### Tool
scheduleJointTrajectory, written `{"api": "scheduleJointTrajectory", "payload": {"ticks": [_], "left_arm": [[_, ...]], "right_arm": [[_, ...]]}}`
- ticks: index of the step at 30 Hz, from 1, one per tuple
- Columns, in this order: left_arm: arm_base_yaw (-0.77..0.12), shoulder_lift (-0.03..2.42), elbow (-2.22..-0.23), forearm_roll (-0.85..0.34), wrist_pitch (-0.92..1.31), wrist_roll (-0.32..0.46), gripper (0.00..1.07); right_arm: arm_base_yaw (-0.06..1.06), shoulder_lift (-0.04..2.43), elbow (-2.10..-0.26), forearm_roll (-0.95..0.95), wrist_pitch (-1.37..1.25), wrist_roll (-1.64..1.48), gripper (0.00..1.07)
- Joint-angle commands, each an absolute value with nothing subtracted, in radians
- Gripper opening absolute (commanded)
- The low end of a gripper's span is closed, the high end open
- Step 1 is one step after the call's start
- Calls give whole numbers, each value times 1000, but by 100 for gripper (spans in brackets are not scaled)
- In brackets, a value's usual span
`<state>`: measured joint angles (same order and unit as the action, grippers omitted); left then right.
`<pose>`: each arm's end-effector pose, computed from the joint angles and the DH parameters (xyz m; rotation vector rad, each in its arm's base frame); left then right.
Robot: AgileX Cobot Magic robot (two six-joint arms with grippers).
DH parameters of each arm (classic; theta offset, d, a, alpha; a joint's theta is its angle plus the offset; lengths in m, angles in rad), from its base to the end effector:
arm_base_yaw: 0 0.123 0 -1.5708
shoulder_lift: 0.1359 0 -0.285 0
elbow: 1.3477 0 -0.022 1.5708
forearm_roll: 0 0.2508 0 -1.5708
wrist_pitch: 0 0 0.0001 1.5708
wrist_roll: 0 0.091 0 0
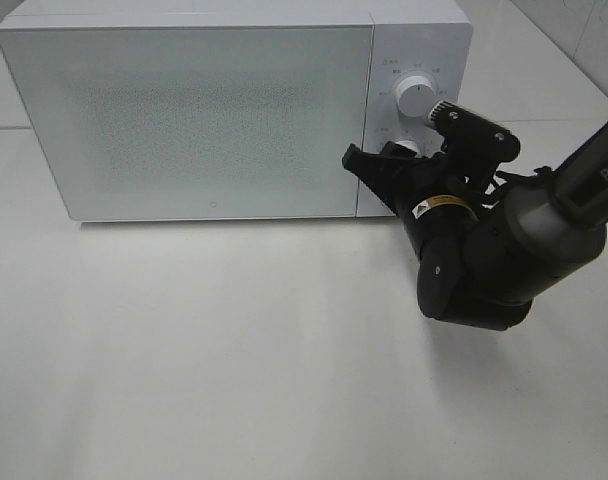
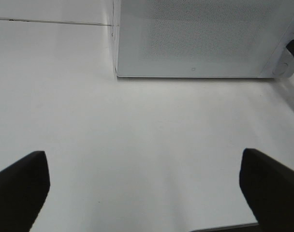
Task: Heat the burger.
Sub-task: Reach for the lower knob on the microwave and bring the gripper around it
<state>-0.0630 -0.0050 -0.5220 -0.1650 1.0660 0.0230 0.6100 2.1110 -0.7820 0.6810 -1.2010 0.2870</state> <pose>-0.0099 -0.0125 0.2838 0.0975 2.0165 -0.2219 0.3201 0.1586 0.1051 0.4305 1.6356 0.3544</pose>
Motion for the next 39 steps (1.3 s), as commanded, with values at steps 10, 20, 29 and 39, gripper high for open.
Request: {"api": "scheduleJointTrajectory", "payload": {"ticks": [10, 20, 29, 39], "left_arm": [[-60, -23, -521, -174, 1057, 16, 100], [-60, -23, -521, -174, 1057, 16, 100], [-60, -23, -521, -174, 1057, 16, 100], [-60, -23, -521, -174, 1057, 16, 100]], "right_arm": [[606, 2109, -807, 505, -1320, 981, 1], [606, 2109, -799, 510, -1398, 1397, 1], [606, 2109, -799, 522, -1398, 1529, 1], [606, 2109, -799, 520, -1398, 1604, 1]]}}
